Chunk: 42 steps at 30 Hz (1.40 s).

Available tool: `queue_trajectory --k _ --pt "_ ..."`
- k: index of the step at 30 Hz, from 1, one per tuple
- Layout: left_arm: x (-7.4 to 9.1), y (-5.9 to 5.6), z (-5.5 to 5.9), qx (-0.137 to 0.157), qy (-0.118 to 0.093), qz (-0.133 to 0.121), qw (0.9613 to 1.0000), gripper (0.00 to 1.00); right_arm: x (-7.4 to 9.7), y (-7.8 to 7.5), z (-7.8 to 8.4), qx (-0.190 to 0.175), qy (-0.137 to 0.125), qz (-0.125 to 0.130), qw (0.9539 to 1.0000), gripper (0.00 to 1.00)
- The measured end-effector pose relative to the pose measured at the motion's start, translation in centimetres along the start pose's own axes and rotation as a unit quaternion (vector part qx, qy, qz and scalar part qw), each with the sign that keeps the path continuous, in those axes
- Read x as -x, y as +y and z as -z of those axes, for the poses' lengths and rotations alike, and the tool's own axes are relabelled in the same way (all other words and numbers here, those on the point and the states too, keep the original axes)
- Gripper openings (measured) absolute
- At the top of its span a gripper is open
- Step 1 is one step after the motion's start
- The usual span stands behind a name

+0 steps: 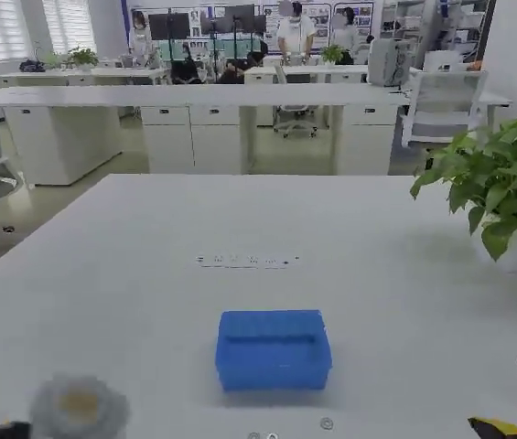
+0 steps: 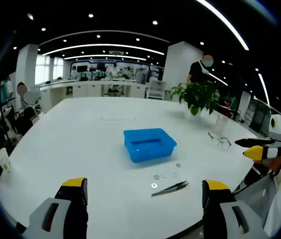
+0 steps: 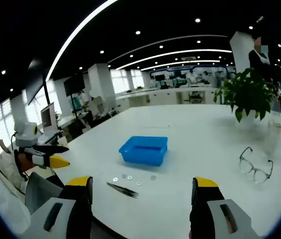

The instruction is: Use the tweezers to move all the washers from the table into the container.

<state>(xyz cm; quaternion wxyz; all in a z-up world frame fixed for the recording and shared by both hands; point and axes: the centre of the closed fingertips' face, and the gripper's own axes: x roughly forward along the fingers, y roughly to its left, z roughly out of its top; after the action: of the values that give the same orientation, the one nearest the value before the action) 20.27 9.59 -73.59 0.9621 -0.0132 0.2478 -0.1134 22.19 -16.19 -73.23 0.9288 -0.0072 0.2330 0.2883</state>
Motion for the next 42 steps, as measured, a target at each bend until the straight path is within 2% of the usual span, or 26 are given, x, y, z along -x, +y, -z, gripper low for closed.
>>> queue_trajectory --k 3,6,18,21,24,30,34,42 --pt "-0.1 0.09 0.51 -0.004 0.014 -0.002 0.9999 0.99 -0.13 0.22 0.11 0.001 0.003 -0.004 1.0 0.99" --pt "-0.11 0.05 0.66 -0.002 0.017 0.001 0.9999 0.99 -0.16 0.36 0.13 0.004 0.004 -0.005 1.0 0.99" --pt "0.02 -0.23 0.21 -0.012 0.012 0.001 0.9999 0.99 -0.22 0.28 0.18 0.007 0.007 -0.005 0.9999 0.99" --pt "0.09 -0.19 0.32 -0.013 0.015 0.0 0.9998 0.94 -0.3 0.38 0.07 0.011 0.007 -0.007 0.9999 0.98" --pt "0.11 -0.28 0.23 -0.011 0.01 0.002 0.9999 0.97 -0.36 0.42 0.04 0.013 0.006 -0.008 0.9999 0.98" --pt "0.03 -0.01 0.69 -0.016 0.021 -0.003 0.9996 0.99 -0.45 0.52 0.11 0.016 0.009 -0.011 0.9998 0.97" --pt "0.0 0.3 1.01 -0.01 0.028 -0.01 0.9995 0.99 -0.39 0.4 -0.05 0.018 0.007 -0.007 0.9998 0.96" --pt "-0.1 0.09 1.14 -0.014 0.033 -0.007 0.9993 0.99 -0.61 0.4 0.03 0.02 0.011 -0.006 0.9997 0.96"
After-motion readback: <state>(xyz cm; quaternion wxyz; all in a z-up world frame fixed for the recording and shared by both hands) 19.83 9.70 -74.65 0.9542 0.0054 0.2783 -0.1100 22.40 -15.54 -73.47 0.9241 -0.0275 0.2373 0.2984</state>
